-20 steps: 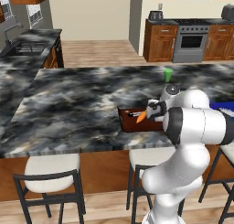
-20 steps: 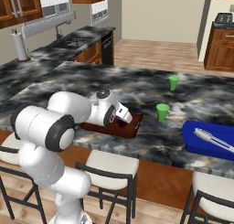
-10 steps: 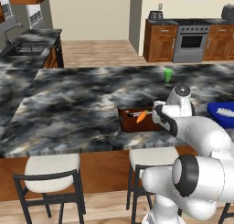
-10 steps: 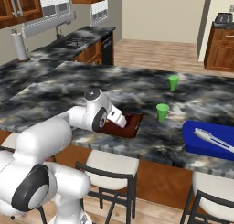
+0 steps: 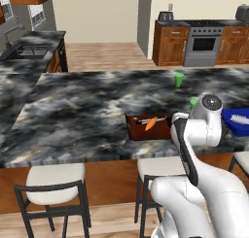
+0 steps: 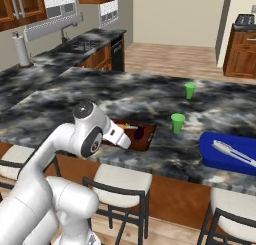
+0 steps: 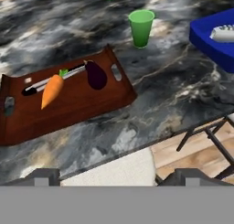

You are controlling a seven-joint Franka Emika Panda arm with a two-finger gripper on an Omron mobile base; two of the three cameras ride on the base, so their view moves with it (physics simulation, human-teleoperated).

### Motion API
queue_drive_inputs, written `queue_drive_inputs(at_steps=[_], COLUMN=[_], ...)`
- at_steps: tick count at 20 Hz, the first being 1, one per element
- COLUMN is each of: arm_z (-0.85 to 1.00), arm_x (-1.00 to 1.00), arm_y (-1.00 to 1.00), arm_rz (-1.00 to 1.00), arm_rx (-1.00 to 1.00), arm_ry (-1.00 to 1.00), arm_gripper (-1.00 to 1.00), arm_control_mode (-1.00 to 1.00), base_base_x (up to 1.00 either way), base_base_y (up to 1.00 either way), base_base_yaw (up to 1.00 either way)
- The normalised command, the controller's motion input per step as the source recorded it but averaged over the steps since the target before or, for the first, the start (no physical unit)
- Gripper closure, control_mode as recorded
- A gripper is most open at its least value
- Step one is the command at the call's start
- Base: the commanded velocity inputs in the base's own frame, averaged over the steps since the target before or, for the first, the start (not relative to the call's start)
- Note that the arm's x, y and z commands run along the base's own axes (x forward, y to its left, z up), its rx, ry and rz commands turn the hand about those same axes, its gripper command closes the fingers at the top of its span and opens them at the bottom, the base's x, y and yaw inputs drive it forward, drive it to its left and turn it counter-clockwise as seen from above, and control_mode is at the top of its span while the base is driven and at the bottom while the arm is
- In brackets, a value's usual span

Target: Gather the eggplant and carrot from the fridge and place them on a tray on the dining counter. Then gather the steak and chicken drumstick from the fridge and place them on the other tray.

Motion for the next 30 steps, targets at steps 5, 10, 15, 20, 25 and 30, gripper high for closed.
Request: queue_drive_inputs(at_steps=[5,10,15,20,25,30], arm_z=[0.61,0.43,0.02,0.00,0.00,0.00], arm_x=[-0.89,-0.92,-0.44,0.00,0.00,0.00], arm_y=[0.00,0.00,0.05,0.01,0.00,0.00], arm_rz=[0.00,0.00,0.01,0.01,0.00,0.00], arm_rx=[0.00,0.00,-0.01,0.00,0.00,0.00], arm_ry=[0.00,-0.02,-0.02,0.00,0.00,0.00], arm_gripper=[-1.00,-1.00,-1.00,-1.00,-1.00,-1.00], arm_control_mode=[-1.00,-1.00,-1.00,1.00,1.00,1.00], base_base_x=[0.00,0.00,0.00,-0.28,-0.98,-0.65], base_base_y=[0.00,0.00,0.00,-0.04,-0.46,-0.68], base_base_yaw=[0.00,0.00,0.00,-0.02,-0.23,-0.30])
